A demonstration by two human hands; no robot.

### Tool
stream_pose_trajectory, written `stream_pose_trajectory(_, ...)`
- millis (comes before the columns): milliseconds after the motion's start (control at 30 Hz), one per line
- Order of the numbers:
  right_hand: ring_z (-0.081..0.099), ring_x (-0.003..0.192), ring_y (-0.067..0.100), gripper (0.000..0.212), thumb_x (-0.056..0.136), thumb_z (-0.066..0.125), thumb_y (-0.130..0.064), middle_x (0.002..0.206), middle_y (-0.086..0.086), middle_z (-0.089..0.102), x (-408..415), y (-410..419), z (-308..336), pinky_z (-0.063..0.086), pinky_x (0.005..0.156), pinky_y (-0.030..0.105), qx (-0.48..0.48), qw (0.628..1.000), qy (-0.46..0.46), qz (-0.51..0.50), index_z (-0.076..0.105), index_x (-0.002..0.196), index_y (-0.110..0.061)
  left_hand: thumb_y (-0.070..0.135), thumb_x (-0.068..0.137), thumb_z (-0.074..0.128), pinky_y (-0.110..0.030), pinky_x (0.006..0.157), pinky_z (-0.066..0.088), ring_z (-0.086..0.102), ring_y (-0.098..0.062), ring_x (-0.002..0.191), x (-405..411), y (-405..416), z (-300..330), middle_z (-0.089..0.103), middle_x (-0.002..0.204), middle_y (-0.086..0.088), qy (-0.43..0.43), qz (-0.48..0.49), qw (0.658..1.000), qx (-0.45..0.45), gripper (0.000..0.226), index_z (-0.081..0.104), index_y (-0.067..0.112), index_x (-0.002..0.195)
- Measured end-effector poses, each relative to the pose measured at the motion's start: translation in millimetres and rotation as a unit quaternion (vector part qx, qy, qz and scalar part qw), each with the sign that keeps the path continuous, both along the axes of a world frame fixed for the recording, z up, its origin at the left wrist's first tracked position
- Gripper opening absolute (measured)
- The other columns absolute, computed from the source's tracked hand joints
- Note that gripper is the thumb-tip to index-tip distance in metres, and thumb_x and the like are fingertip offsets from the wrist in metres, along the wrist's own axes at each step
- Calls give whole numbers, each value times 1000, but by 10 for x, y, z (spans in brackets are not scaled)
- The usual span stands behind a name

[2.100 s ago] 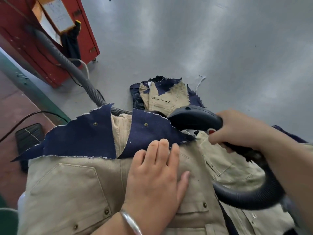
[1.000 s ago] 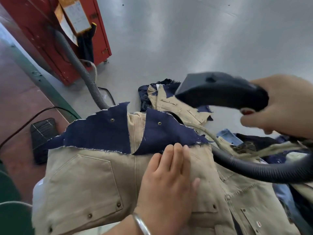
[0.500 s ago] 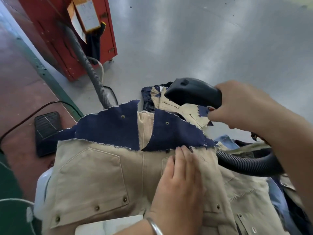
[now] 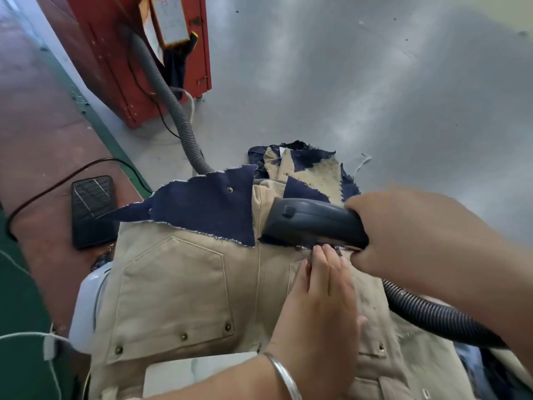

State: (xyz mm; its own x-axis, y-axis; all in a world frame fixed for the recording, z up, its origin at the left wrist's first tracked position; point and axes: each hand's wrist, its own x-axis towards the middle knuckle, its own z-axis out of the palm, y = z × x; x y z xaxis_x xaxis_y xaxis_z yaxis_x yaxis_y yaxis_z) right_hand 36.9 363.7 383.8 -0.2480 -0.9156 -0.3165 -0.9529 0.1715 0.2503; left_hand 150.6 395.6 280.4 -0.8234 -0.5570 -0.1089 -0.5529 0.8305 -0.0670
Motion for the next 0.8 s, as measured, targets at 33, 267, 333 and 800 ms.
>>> stream_pose_trajectory(33,46,59,11,21,77,63,-39,72,-11,49,6,-49,-5,24,46,21,-9,1000,0,0,44,80,-32,42,101,22,-53,112,2,-6,-46,138,9,0,-1,-7,148,-36,-4,-31,999,23,76,-8,-15,141)
stream_pose_trajectory(267,56,58,22,14,76,68,-21,65,3,55,-197,-638,-37,39,53,25,-110,986,-102,-72,57,83,-18,39,103,17,-52,112,-1,-9,-48,137,-11,-15,-3,-12,148,-35,22,-45,997,53,71,-13,-13,141)
stream_pose_trajectory(333,64,60,30,18,72,71,-21,61,7,60,-302,-633,118,52,58,34,-141,975,-152,-83,54,78,-16,41,102,17,-52,112,0,-6,-48,137,-2,-14,0,-9,148,-36,6,-47,998,52,72,-11,-13,142)
stream_pose_trajectory(800,56,52,11,19,67,65,-39,59,-5,57,-203,-205,96,34,46,22,7,996,-82,-41,57,77,-24,68,68,63,-35,90,52,61,-28,112,3,-6,48,64,120,-16,-16,30,999,41,79,64,9,120)
